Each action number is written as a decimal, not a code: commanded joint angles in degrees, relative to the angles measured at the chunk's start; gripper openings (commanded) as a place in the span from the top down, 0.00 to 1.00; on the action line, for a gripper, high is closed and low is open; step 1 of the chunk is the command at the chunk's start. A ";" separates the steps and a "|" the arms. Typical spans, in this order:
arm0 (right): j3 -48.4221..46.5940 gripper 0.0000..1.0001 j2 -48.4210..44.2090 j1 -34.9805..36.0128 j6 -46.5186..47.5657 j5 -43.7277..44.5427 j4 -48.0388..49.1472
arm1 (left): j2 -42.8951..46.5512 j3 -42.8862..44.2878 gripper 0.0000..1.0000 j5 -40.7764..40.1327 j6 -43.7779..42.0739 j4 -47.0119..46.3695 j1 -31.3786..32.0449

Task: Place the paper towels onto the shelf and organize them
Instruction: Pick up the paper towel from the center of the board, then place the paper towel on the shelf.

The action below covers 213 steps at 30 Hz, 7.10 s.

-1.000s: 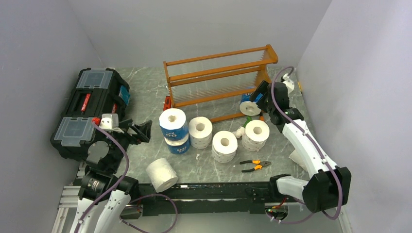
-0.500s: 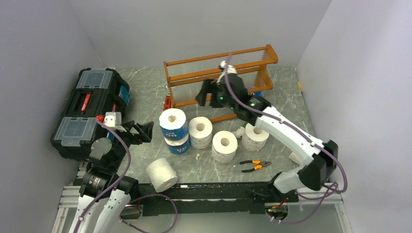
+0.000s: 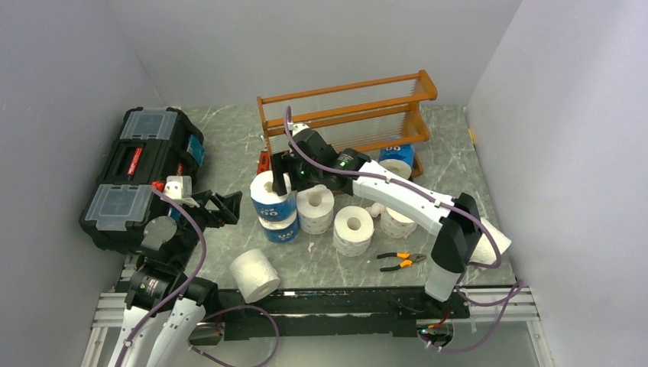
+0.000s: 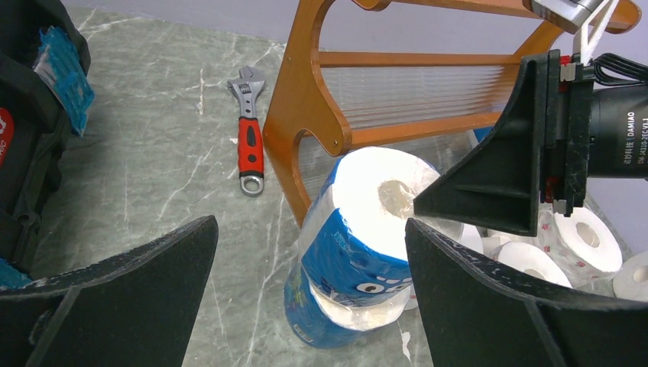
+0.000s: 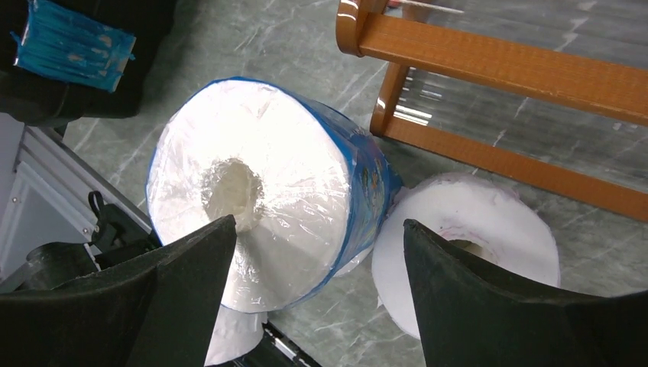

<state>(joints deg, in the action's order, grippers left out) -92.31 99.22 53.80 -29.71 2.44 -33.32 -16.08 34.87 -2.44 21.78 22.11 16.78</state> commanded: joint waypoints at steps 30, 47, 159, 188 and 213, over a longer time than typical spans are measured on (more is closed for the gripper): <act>-5.46 0.30 3.29 0.53 -1.05 0.96 0.41 | 0.00 0.79 0.01 0.50 0.10 -0.35 0.28; -3.32 0.45 4.30 0.54 -0.26 0.91 -0.95 | -0.18 0.76 0.01 0.33 -0.07 -0.49 0.27; -38.04 0.66 2.24 -52.29 -6.96 2.02 -9.96 | -1.16 0.63 0.01 1.87 -0.15 -0.86 0.80; -38.95 0.31 3.51 -53.54 -7.51 -0.14 -10.97 | -0.68 0.64 0.01 1.45 -0.34 -0.53 0.71; 0.32 0.00 -20.33 -38.70 8.77 20.71 13.24 | -0.53 0.73 0.01 1.91 -0.51 -0.23 0.63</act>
<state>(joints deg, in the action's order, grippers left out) -95.11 80.77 15.51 -25.10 16.29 -27.16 -16.71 34.87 -1.32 21.74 22.17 17.45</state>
